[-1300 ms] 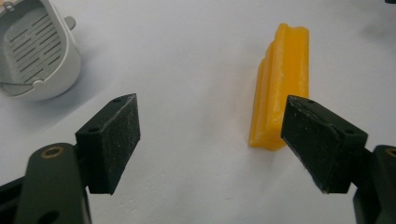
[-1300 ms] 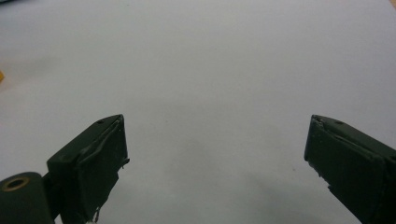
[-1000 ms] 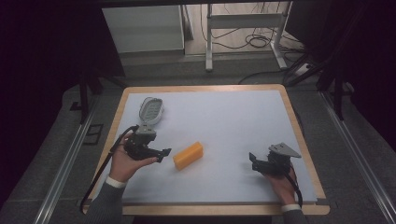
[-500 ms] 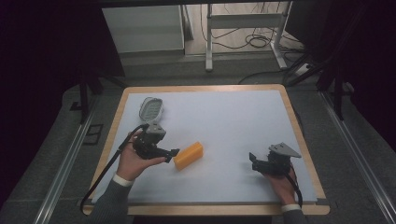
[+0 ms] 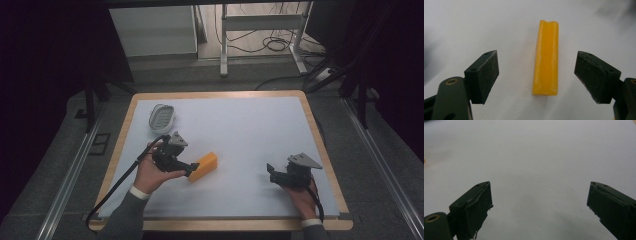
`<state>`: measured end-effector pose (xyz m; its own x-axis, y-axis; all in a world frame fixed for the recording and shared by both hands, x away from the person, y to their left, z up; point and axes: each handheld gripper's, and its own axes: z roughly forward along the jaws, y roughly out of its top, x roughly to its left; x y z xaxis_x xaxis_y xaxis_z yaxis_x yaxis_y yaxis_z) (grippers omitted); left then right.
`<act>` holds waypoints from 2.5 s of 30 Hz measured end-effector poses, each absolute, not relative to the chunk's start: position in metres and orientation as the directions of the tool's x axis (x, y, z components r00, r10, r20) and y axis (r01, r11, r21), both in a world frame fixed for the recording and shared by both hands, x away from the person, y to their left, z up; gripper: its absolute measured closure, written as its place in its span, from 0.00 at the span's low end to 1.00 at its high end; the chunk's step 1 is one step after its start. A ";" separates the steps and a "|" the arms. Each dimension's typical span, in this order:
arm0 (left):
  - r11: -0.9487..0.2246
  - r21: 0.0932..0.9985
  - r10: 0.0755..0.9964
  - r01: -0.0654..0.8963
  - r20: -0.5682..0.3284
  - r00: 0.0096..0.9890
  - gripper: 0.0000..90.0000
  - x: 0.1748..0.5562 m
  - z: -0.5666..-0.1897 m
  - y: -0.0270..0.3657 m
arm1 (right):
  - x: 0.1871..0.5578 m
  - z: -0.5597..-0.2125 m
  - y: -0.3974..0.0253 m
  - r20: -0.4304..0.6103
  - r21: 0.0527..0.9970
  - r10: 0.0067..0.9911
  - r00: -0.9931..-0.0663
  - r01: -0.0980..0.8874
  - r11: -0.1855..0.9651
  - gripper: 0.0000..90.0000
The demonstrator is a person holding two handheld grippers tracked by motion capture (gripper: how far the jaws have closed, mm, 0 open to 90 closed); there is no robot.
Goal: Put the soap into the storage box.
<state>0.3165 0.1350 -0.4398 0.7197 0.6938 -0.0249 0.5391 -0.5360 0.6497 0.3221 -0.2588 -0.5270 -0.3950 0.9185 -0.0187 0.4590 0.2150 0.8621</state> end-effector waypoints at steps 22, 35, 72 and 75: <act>-0.580 0.580 0.669 0.572 -0.061 0.740 0.24 0.333 -0.466 0.101 | 0.322 -0.527 -0.259 -0.015 0.863 0.916 -0.401 0.458 0.215 0.07; -0.598 0.532 0.684 0.600 -0.052 0.728 0.26 0.345 -0.487 0.092 | 0.322 -0.527 -0.259 -0.018 0.861 0.917 -0.397 0.460 0.216 0.07; -0.590 0.506 0.682 0.629 -0.105 0.724 0.68 0.354 -0.491 0.093 | 0.322 -0.527 -0.258 -0.024 0.861 0.921 -0.389 0.460 0.217 0.07; -0.581 0.517 0.685 0.629 -0.107 0.721 0.68 0.355 -0.486 0.096 | 0.322 -0.527 -0.258 -0.024 0.860 0.921 -0.388 0.461 0.217 0.07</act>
<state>0.3546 0.0965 -0.4863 0.7210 0.6846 -0.1072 0.6287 -0.5812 0.5167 0.3220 -0.2581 -0.5271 -0.3880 0.9213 -0.0242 0.4614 0.2169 0.8603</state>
